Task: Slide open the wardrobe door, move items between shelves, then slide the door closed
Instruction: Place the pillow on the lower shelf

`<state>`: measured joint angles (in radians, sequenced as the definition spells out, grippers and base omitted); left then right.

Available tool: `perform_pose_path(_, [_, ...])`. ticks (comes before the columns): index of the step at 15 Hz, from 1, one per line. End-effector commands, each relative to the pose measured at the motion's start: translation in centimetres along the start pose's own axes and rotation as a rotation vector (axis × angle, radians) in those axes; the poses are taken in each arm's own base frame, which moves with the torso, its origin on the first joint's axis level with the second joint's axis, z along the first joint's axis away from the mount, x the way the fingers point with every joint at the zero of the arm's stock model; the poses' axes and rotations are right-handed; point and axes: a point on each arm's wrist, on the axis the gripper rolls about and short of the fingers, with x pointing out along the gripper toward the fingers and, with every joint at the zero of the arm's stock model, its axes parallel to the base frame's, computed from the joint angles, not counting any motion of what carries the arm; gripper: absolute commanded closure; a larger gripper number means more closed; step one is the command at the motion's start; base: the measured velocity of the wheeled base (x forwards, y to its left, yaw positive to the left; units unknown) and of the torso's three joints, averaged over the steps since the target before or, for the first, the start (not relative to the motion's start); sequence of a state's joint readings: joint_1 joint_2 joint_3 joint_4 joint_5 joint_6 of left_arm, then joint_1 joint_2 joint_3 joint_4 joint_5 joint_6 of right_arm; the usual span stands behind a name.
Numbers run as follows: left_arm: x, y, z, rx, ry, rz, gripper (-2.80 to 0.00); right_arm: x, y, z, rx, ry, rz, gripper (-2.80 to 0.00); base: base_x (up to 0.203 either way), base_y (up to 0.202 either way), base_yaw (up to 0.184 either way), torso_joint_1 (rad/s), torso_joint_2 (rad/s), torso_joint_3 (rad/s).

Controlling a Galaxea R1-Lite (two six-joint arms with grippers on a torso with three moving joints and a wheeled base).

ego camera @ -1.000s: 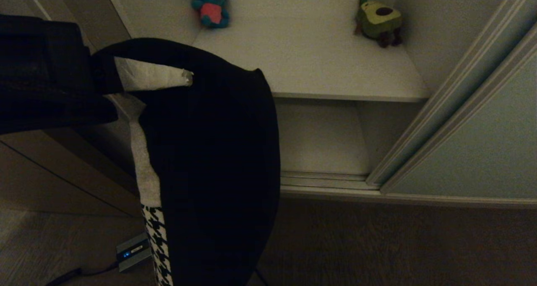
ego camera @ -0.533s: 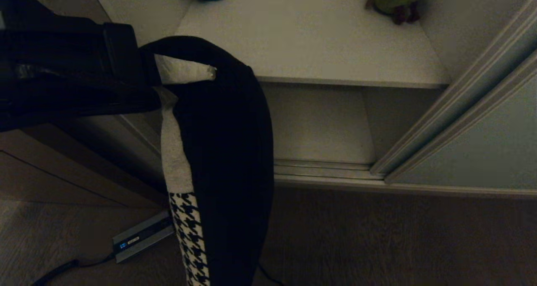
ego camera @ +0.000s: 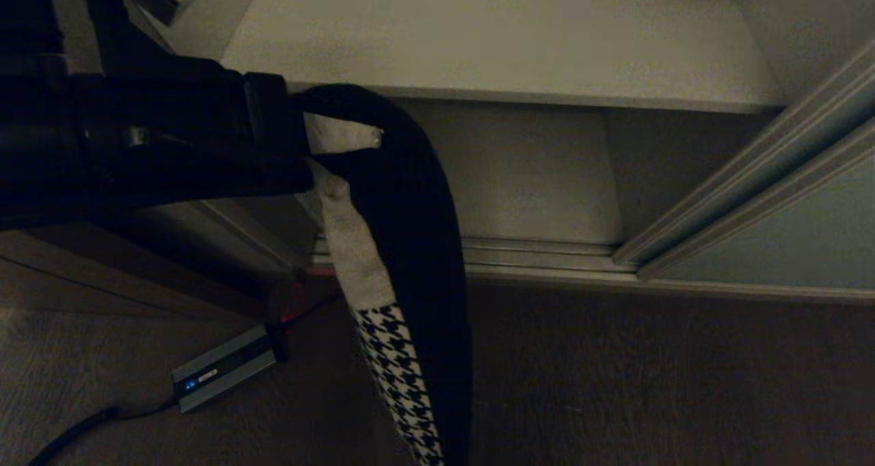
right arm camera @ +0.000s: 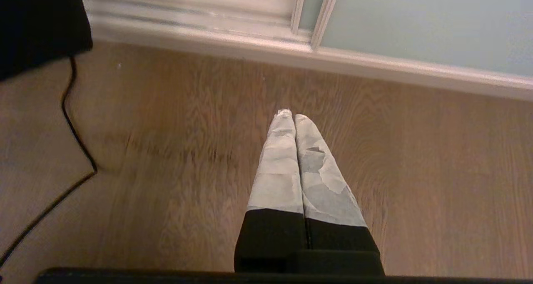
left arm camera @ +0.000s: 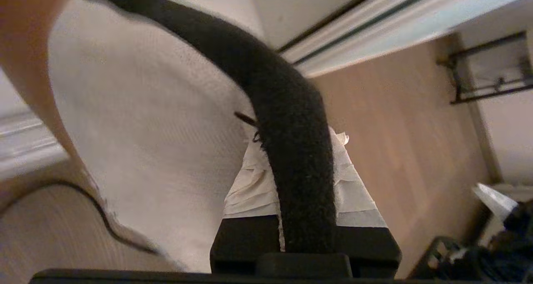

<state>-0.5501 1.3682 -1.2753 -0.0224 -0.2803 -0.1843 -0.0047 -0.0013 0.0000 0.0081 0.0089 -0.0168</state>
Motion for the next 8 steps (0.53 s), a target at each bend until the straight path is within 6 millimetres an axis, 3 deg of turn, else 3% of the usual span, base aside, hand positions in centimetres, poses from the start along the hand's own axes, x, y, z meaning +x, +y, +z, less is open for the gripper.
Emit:
perform_pose_path(1, [0.9,0.2,-0.2,-0.003,0.001,-0.006,0.0,0.0,0.0,-0.1,0.0,0.003,0.0,0.0,0.0,0.0,0.0,0.015,0.02,-0.2])
perform_pose_path(8, [2.0,0.6,-0.4,0.004,-0.005,0.001,0.0,0.0,0.0,-0.1,-0.001,0.004,0.0,0.0,0.0,0.0,0.0,0.004,0.0,-0.194])
